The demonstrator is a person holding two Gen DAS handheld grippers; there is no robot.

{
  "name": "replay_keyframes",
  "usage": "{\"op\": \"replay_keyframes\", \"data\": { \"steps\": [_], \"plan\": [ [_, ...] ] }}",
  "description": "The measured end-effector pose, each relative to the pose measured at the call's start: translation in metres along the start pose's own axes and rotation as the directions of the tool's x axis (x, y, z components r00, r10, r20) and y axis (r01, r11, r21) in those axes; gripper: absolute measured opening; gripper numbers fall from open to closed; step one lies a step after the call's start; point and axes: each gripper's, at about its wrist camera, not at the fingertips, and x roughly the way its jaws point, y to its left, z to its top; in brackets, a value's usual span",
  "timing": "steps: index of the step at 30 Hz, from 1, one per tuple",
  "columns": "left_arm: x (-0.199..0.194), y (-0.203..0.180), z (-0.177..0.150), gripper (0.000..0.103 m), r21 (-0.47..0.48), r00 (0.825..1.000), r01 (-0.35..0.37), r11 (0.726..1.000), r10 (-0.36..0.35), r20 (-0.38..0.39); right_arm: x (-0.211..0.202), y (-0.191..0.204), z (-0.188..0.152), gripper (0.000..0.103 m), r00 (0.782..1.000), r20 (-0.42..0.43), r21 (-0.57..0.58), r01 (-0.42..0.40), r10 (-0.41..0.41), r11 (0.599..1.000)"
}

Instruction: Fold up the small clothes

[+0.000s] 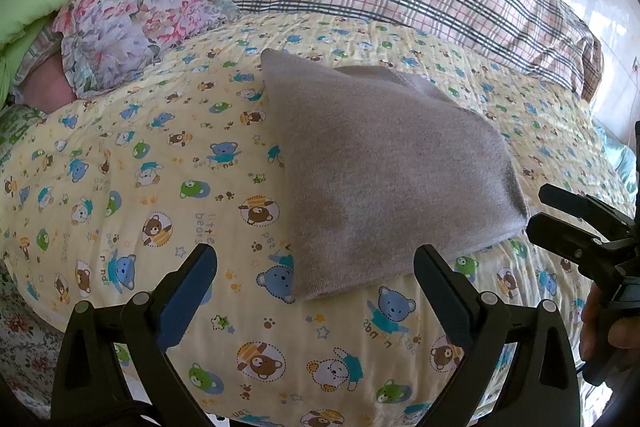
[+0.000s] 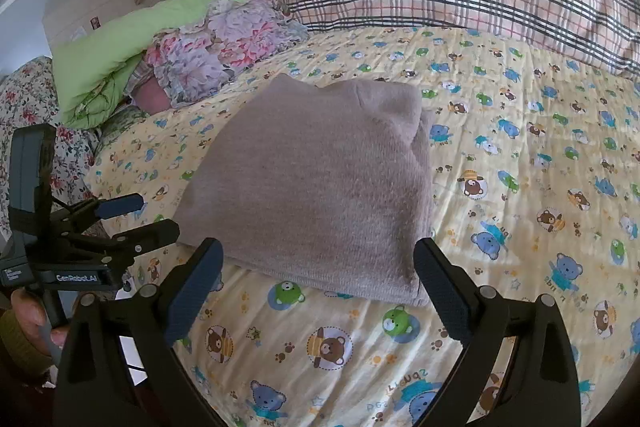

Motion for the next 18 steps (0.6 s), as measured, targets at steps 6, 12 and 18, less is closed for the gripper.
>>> {"op": "replay_keyframes", "data": {
  "steps": [6,12,18],
  "plan": [
    [-0.0019,-0.0012,0.0020,0.099,0.010,1.000,-0.001,1.000,0.001,0.008,0.0004,-0.0010,-0.0006,0.096,1.000,0.004,0.007,0.000,0.000,1.000],
    [-0.0026,-0.0017,0.0038,0.099,0.027,1.000,-0.017,0.999,0.016,0.015,-0.0009,0.0008,0.0033,0.096,1.000,0.014,0.014,-0.002,0.002,1.000],
    [-0.0021,-0.0020,0.0045,0.099,0.030,1.000,-0.019,0.999,0.019,0.014,-0.0002,0.0035,0.0061,0.096,1.000,0.015,0.011,-0.006,0.005,1.000]
  ]
}}
